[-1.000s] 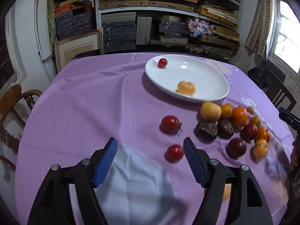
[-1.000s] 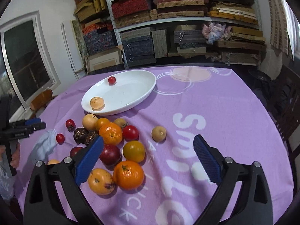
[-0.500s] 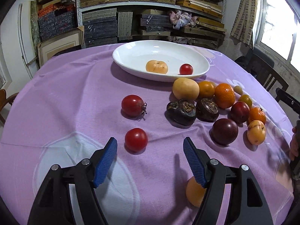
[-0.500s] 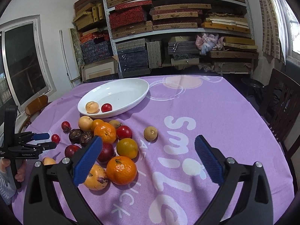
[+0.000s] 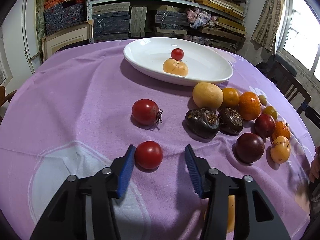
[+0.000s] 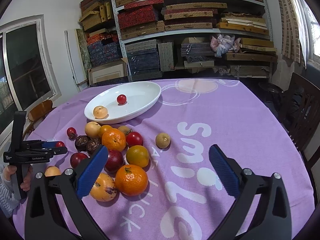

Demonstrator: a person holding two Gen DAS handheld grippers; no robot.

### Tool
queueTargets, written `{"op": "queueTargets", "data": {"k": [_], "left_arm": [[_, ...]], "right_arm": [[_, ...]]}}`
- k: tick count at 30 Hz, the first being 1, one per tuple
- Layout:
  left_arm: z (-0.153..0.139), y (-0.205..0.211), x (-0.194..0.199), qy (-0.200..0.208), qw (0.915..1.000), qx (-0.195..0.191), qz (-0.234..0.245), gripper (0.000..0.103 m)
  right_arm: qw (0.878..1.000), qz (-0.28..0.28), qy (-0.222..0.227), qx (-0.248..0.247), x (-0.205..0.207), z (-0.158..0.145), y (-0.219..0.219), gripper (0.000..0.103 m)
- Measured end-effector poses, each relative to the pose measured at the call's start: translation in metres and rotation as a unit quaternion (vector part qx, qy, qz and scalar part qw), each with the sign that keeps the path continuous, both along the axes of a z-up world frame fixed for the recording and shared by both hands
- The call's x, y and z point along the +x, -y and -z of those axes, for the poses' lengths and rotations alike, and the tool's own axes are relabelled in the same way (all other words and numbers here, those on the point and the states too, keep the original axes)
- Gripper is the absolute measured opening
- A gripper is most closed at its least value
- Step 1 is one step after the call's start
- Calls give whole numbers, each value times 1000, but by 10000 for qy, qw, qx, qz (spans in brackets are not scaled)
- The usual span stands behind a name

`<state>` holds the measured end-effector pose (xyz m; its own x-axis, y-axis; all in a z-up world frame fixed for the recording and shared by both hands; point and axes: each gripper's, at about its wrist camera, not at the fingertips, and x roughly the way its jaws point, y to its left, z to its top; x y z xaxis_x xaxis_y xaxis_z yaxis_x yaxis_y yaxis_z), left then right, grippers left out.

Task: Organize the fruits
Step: 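Grasp a red cherry tomato with the left tool while the right tool grasps a tangerine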

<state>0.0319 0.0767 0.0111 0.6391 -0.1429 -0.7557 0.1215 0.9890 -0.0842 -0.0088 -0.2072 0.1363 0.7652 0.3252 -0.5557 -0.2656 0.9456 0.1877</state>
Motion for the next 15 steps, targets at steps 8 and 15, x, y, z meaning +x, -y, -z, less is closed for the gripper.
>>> {"op": "queueTargets", "data": {"k": [8,15], "left_arm": [[1,-6,1,-35,9997,-233,3,26],[1,-14,-4,-39,9992,-396,-45,26]], "right_arm": [[9987,-478,-158,-56,-1,3,-13,99],[9870,-1547,-158,-413,-25,7,-46,72]]}}
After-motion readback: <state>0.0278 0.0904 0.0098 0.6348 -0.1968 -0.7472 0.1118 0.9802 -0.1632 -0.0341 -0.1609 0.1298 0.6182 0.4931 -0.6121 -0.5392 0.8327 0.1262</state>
